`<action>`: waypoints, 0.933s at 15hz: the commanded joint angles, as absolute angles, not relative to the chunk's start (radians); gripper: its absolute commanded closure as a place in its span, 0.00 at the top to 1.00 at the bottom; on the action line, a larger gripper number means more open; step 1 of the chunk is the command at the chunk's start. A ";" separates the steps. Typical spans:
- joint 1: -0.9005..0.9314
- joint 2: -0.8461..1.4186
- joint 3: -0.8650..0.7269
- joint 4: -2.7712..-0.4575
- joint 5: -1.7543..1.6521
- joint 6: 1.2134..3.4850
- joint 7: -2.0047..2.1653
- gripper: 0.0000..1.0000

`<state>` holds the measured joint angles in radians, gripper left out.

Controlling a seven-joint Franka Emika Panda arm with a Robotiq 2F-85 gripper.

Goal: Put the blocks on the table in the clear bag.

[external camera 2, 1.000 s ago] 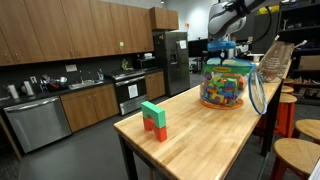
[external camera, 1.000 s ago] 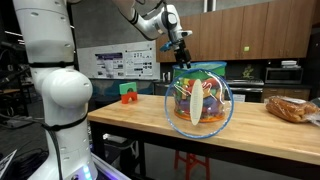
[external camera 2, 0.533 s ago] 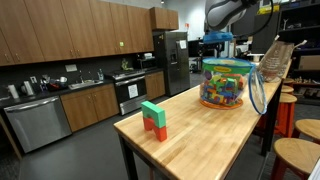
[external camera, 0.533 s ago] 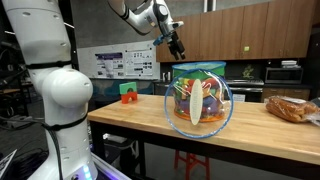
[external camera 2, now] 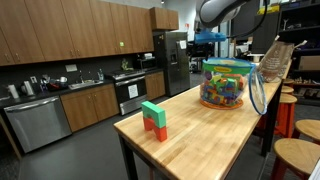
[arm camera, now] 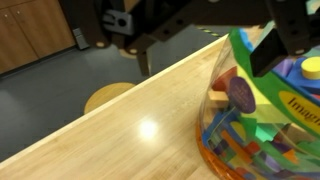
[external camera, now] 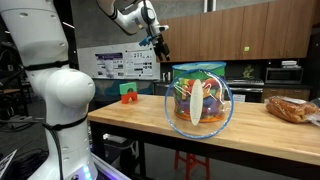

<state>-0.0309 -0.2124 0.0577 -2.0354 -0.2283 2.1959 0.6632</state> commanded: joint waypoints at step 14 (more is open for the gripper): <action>0.112 -0.174 0.143 -2.181 0.063 2.227 0.286 1.00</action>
<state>0.0947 -0.1844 0.1259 -2.1680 0.0476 2.2187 0.3187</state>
